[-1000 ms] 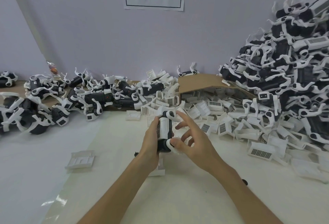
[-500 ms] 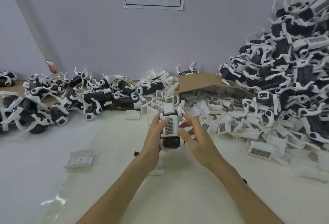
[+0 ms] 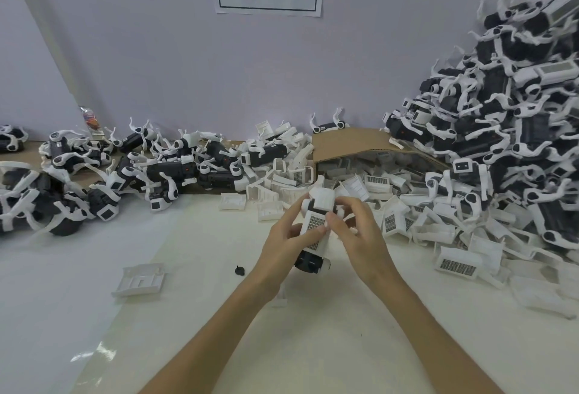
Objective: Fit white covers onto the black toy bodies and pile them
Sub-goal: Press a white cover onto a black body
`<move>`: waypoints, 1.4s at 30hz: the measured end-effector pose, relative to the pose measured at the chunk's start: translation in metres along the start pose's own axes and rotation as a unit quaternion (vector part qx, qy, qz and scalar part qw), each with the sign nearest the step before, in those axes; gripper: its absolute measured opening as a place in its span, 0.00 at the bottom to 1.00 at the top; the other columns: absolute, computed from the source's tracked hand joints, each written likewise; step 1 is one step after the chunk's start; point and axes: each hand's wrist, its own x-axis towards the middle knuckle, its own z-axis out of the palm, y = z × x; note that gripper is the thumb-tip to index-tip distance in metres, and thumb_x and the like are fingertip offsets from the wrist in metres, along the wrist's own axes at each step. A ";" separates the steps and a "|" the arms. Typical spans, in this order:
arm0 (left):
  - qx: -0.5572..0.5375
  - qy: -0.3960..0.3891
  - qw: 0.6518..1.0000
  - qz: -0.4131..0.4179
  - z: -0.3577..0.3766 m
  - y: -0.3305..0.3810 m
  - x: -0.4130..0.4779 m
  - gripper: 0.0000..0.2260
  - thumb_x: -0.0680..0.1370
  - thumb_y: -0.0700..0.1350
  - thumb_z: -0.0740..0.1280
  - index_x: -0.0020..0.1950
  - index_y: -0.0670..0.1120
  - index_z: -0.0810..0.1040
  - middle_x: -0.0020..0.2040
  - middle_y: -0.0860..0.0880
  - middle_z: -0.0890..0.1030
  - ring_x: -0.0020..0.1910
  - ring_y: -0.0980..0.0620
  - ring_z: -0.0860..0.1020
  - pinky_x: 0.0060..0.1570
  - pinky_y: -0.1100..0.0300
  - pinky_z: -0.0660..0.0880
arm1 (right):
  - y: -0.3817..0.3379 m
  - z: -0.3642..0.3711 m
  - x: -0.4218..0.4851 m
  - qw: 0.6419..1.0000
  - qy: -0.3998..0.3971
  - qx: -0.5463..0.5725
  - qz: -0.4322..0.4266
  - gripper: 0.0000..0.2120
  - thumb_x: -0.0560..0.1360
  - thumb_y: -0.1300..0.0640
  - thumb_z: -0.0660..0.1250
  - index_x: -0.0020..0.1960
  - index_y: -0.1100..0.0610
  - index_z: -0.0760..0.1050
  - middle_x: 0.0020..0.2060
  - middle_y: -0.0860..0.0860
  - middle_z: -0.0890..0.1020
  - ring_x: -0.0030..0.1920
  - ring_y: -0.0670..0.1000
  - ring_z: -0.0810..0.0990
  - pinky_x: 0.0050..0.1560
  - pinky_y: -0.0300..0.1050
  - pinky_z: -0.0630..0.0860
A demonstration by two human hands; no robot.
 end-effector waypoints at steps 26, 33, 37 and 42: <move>-0.188 0.366 0.909 -0.069 -0.034 0.002 0.013 0.10 0.81 0.43 0.59 0.47 0.45 0.80 0.35 0.49 0.80 0.26 0.52 0.71 0.32 0.60 0.68 | -0.049 -0.052 0.027 0.963 -0.247 0.028 0.107 0.19 0.70 0.48 0.70 0.54 0.59 0.76 0.36 0.57 0.80 0.30 0.53 0.71 0.25 0.38 0.65; -0.167 0.322 0.930 -0.053 -0.027 -0.002 0.014 0.11 0.81 0.42 0.58 0.45 0.45 0.80 0.33 0.48 0.79 0.24 0.52 0.70 0.32 0.57 0.67 | -0.158 -0.171 0.155 0.883 0.147 0.444 -0.040 0.21 0.83 0.48 0.61 0.71 0.59 0.69 0.63 0.55 0.78 0.56 0.53 0.83 0.50 0.48 0.81; -0.118 0.289 0.950 -0.025 -0.023 -0.004 0.016 0.12 0.82 0.44 0.58 0.45 0.43 0.80 0.32 0.48 0.79 0.24 0.52 0.71 0.31 0.56 0.66 | -0.160 -0.176 0.168 0.936 0.224 0.267 -0.052 0.17 0.82 0.54 0.61 0.70 0.54 0.69 0.61 0.51 0.79 0.53 0.52 0.85 0.48 0.47 0.80; -0.070 0.277 0.958 -0.017 -0.018 -0.009 0.014 0.14 0.83 0.43 0.58 0.45 0.42 0.80 0.33 0.48 0.80 0.27 0.50 0.72 0.32 0.55 0.66 | -0.078 -0.095 0.106 0.985 0.137 0.105 0.012 0.06 0.81 0.57 0.64 0.55 0.50 0.78 0.47 0.51 0.84 0.39 0.45 0.83 0.40 0.39 0.77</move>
